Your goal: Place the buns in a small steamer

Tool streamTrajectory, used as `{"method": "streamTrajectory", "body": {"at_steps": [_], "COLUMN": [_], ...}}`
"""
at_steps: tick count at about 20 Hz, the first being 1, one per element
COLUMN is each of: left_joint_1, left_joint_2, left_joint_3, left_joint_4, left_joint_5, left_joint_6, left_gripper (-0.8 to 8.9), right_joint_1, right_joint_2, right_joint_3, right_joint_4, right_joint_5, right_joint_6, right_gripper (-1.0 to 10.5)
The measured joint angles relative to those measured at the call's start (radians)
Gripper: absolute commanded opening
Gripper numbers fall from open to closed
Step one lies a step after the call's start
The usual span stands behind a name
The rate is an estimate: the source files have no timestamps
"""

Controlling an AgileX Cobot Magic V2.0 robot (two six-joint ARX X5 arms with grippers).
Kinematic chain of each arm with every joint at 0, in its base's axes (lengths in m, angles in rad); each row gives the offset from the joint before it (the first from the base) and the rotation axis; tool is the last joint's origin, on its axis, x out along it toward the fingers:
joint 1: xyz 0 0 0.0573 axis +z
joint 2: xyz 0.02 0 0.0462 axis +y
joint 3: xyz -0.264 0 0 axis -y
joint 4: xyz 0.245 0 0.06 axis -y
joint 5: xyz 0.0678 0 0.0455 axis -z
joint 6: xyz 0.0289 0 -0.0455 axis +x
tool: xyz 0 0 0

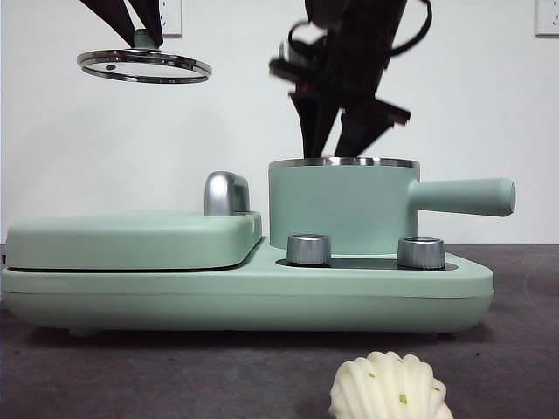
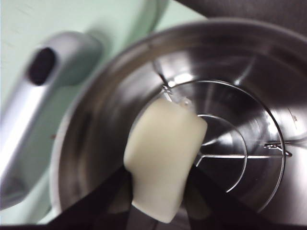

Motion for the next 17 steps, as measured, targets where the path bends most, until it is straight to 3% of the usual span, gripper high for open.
{"method": "streamTrajectory", "body": {"at_steps": [3, 10, 17], "left_joint_1": [0.0, 0.008, 0.008], "left_joint_2": [0.0, 0.0, 0.0], "left_joint_3": [0.0, 0.0, 0.0], "left_joint_4": [0.0, 0.0, 0.001], "left_joint_5": [0.0, 0.0, 0.0], "left_joint_6": [0.0, 0.0, 0.0], "left_gripper": [0.82, 0.81, 0.82], "right_joint_1": [-0.002, -0.002, -0.002], "right_joint_2": [0.03, 0.03, 0.031], "right_joint_3": [0.0, 0.005, 0.27], "right_joint_4": [-0.001, -0.009, -0.235], "right_joint_5": [-0.01, -0.016, -0.01], "right_joint_6": [-0.017, -0.023, -0.048], "right_gripper": [1.5, 4.0, 4.0]}}
